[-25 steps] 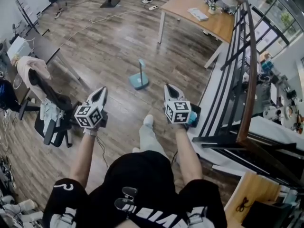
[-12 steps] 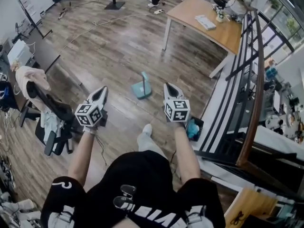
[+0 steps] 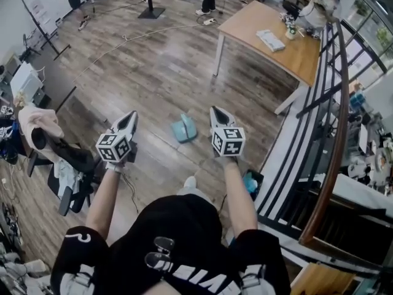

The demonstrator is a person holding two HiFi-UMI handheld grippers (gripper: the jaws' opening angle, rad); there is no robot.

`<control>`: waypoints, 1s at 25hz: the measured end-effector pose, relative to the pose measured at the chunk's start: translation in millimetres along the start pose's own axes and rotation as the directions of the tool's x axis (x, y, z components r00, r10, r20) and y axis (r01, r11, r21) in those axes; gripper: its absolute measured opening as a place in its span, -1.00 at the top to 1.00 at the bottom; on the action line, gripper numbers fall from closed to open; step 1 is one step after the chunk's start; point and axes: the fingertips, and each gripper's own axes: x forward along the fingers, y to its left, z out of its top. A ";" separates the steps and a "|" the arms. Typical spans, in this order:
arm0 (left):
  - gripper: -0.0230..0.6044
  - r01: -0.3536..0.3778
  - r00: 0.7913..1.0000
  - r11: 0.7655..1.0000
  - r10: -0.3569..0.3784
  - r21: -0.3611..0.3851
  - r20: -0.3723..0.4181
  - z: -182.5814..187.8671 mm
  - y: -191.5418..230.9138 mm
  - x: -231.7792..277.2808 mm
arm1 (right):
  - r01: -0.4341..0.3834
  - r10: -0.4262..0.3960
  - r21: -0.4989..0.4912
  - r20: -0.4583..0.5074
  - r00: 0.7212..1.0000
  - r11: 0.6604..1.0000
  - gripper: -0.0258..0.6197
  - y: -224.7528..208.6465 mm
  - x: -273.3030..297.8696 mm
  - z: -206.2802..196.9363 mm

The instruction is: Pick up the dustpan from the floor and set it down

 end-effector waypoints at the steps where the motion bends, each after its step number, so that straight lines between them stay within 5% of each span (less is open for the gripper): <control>1: 0.93 -0.005 1.000 1.000 0.005 0.004 0.001 2.2 0.0 8.9 | -0.004 0.004 0.003 0.000 1.000 1.000 0.93 -7.1 6.3 2.0; 11: 0.93 -0.017 1.000 1.000 0.018 0.009 -0.004 4.1 5.8 55.8 | -0.014 0.014 0.021 -0.003 1.000 1.000 0.93 -41.9 50.3 8.4; 25: 0.93 -0.005 1.000 1.000 0.004 -0.025 -0.022 -10.7 38.9 70.2 | -0.042 0.043 0.016 -0.031 0.999 0.999 0.93 -15.2 90.4 -2.2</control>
